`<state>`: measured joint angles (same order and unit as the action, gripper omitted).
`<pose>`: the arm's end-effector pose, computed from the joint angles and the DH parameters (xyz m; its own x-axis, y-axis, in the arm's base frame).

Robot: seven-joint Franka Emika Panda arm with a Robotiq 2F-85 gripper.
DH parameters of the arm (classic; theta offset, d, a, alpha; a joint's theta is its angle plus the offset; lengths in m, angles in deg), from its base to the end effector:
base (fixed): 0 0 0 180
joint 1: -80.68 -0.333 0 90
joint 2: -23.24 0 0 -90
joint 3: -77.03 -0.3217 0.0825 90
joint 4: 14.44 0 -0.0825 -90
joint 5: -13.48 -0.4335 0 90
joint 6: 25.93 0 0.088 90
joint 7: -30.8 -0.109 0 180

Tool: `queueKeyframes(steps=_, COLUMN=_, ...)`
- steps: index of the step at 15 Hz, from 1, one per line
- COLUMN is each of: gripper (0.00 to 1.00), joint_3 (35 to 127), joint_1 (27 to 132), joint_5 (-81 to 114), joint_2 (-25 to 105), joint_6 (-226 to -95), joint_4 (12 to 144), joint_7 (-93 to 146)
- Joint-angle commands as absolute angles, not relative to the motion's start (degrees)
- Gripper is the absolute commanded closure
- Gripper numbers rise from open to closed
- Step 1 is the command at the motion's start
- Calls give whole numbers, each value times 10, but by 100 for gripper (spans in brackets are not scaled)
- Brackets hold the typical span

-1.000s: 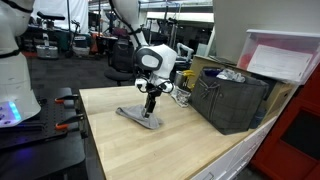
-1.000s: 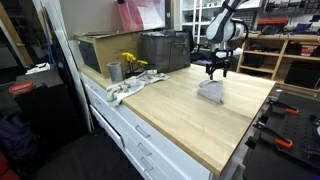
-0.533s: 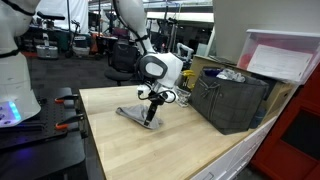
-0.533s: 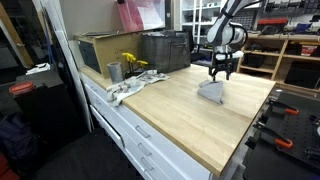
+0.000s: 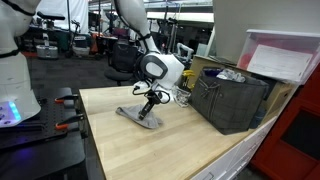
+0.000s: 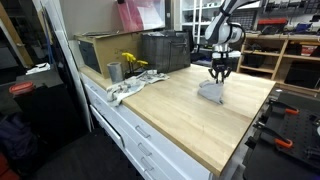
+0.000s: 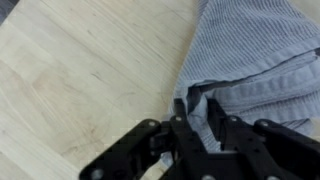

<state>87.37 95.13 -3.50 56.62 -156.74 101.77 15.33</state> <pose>0.5340 -0.2453 0.0980 0.5728 -0.7579 -0.3123 -0.7915 -0.6105 0.0299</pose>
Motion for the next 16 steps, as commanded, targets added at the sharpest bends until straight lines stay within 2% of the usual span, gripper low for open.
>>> queueKeyframes(steps=1, gripper=99, joint_3=878, joint_1=947, joint_5=-46, joint_2=550, joint_6=-1552, joint_4=1021, joint_7=128)
queueKeyframes(steps=9, gripper=98, joint_3=864, joint_1=899, joint_5=-28, joint_2=450, joint_6=-1551, joint_4=1072, joint_7=131)
queueKeyframes(steps=16, gripper=98, joint_3=810, joint_1=837, joint_5=-35, joint_2=397, joint_6=-1512, joint_4=1062, joint_7=132)
